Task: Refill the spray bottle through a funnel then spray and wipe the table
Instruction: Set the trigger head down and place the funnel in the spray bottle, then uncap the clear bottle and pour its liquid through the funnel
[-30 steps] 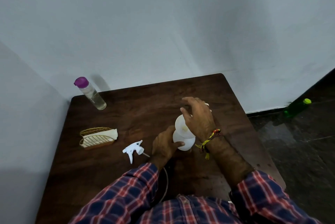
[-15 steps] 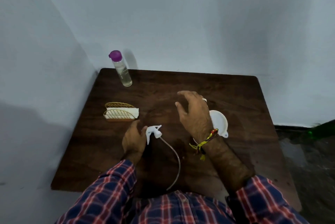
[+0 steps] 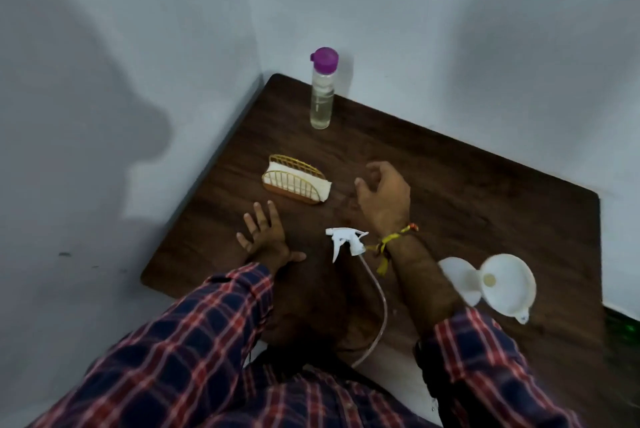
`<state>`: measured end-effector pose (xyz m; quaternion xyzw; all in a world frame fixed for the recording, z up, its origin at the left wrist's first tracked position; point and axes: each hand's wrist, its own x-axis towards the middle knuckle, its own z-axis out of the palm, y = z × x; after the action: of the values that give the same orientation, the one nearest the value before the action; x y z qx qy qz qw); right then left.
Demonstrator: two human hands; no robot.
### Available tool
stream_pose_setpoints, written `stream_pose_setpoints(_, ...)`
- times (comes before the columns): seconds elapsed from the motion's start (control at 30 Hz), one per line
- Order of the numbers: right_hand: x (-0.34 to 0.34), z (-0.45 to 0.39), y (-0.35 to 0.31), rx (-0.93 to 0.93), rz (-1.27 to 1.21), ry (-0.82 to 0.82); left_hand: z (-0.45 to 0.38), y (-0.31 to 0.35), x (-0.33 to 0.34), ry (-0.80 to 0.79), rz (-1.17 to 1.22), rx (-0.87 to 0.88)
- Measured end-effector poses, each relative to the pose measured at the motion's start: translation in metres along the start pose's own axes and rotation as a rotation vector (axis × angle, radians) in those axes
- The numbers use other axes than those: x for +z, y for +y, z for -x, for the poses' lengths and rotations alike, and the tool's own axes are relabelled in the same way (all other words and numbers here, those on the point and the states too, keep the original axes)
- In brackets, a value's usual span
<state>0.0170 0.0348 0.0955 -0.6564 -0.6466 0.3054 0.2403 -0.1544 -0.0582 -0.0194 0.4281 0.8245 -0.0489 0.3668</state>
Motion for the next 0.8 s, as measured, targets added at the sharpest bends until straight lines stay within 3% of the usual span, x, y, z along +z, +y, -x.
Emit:
stream_pose_setpoints(0.27, 0.067, -0.101, -0.037, 0.112, -0.090, -0.047, -0.023, -0.001, -0.002, -0.254, -0.020, 0.002)
stream_pose_setpoints(0.53, 0.118, -0.187, -0.066, 0.163, -0.241, -0.039, -0.027, 0.001, 0.002, -0.284, -0.025, 0.001)
stream_pose_setpoints(0.8, 0.117, -0.174, -0.056, 0.099, -0.224, 0.102, -0.027, 0.002, -0.002, -0.292, -0.004, -0.018)
